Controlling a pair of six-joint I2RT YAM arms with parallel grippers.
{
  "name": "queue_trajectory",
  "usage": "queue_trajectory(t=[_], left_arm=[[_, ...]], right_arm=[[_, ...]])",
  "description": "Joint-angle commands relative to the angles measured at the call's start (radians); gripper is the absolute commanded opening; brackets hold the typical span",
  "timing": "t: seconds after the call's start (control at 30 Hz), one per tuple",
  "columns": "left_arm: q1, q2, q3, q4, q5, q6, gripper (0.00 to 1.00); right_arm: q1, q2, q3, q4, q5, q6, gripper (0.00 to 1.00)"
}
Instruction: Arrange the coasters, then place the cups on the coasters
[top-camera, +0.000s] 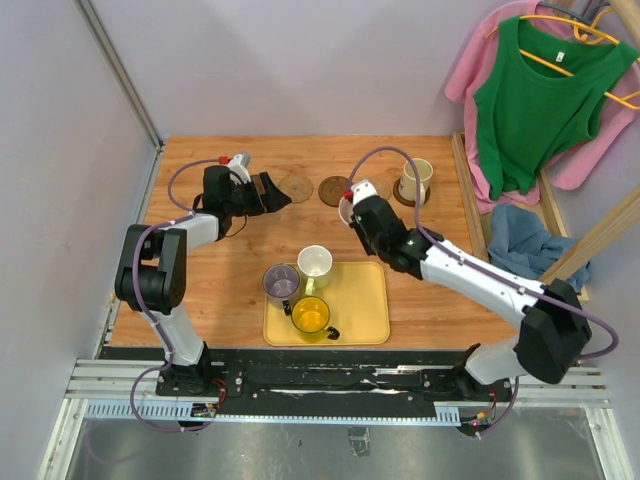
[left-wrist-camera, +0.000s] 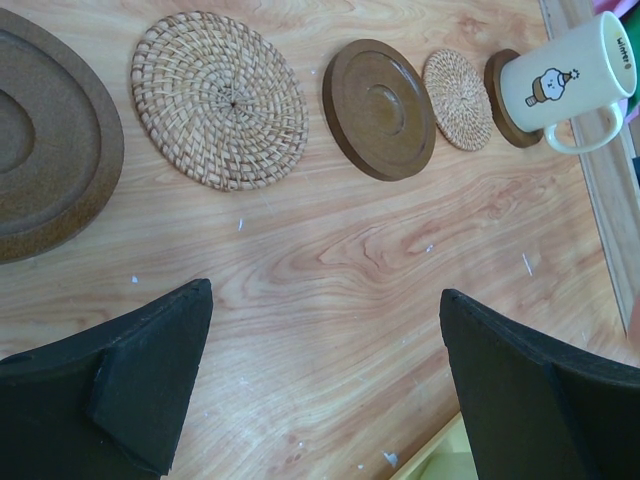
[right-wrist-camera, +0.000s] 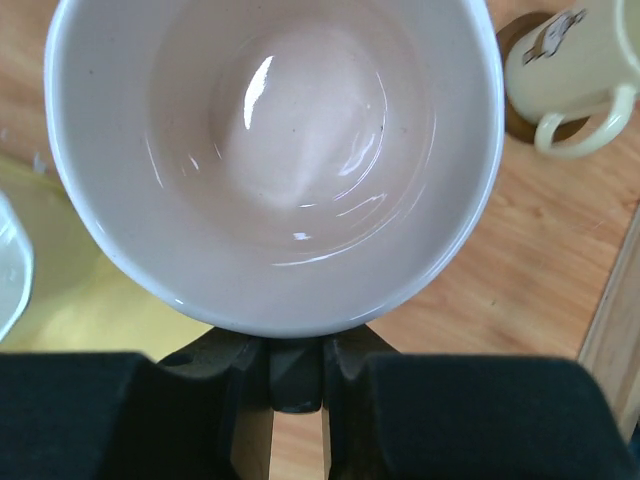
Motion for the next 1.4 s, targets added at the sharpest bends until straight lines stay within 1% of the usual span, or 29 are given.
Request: queue_trajectory(t=[0.0,0.17,0.27,0.43,0.63,0.9,1.37], left_arm=[[-0.004,-0.036,0.002,-0.011,-0.008,0.036,1.0],[-0.004,-0.037,0.003,-0.017,-0.015,0.04,1.0],[-0.004,-0.039,0.001,-0.015,-0.017,0.04,1.0],[-0.004,-0.053,-0.003,-0.022,-0.041,0.052,1.0],[-0.004,-0.05,0.002,-0.037,-0.061,0.069,1.0],[-0.004,-0.029,0.01,-0.039,-0.058,0.067,1.0],[-0.004,-0.023,0.013,-0.042,-0.057,0.065,1.0]], right_arm=[[-0.105,0.1,0.129,0.108,0.015,-0.018,0.01],[-0.23,0.263,0.267,0.126,-0.084,-0.011,0.01],[-0.301,0.377,0.386,0.108,-0.157,0.002,0.01],[-0.345,0.539,0.571,0.035,-0.158,-0.007,0.01],[-0.384,0.668,0.715,-0.026,-0.17,-0.01,0.01],[-0.422,0.734,0.745,-0.047,-0.187,0.012,0.01],[-0.441,0.763,0.735,-0.048,-0.218,0.031,0.01]])
